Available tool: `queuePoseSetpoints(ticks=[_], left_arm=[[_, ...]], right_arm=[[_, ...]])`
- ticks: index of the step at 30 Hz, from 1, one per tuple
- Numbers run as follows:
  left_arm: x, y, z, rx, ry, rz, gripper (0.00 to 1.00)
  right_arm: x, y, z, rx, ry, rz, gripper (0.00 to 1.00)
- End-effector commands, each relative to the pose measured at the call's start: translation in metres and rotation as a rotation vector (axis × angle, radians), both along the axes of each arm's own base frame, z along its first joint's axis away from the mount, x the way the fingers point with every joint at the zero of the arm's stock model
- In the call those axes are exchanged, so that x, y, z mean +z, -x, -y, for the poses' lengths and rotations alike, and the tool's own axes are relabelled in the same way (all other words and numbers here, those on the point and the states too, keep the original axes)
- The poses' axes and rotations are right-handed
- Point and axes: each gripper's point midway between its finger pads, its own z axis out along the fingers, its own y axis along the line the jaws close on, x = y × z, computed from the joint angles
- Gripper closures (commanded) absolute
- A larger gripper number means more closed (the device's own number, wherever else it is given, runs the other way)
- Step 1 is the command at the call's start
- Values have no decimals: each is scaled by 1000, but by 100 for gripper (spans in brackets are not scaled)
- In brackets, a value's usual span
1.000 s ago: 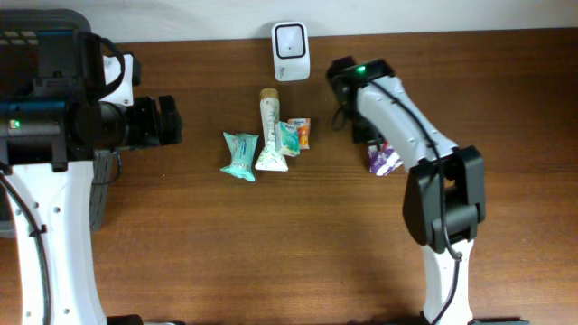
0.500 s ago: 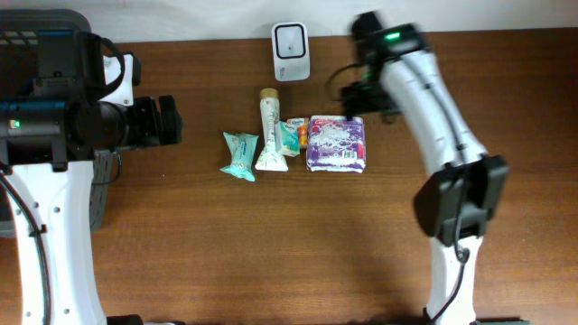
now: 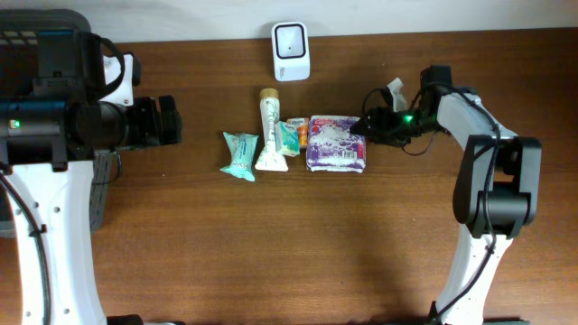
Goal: Scan the item barcode
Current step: 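Lift the red floral pack with the right gripper toward the scanner, then hold the red floral pack's barcode under the scanner with the right gripper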
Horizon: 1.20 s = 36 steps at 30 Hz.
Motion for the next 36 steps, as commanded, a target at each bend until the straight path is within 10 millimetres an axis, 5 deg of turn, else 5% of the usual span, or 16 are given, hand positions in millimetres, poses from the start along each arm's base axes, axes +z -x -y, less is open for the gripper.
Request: queuePoseSetpoints(ticks=[1,3,7,10,14,17,21,27,36], left_arm=[[2,0,2,-18,3,7,1],[2,0,2,-18,3,7,1],[2,0,2,-18,3,7,1],[2,0,2,-18,3,7,1],[2,0,2,-18,3,7,1],[2,0,2,-18,3,7,1],[2,0,2,-18,3,7,1],[2,0,2,-18,3,7,1],[2,0,2,-18,3,7,1]], right_arm=[[-7,13,-19,39,-36,2,23],[-11,16,-29,55,-36,1,29],[-8,13,-35,67,-35,19,96],[16,7,-33,63,-36,32,96],[105,-14,-33,67,-26,220,96],[197,-27,-33,76,-4,509,96],[250,-29,-54,63,-56,643,96],[254,0,-136,209,-120,640,96],[253,-2,-136,-8,-231,317,96]])
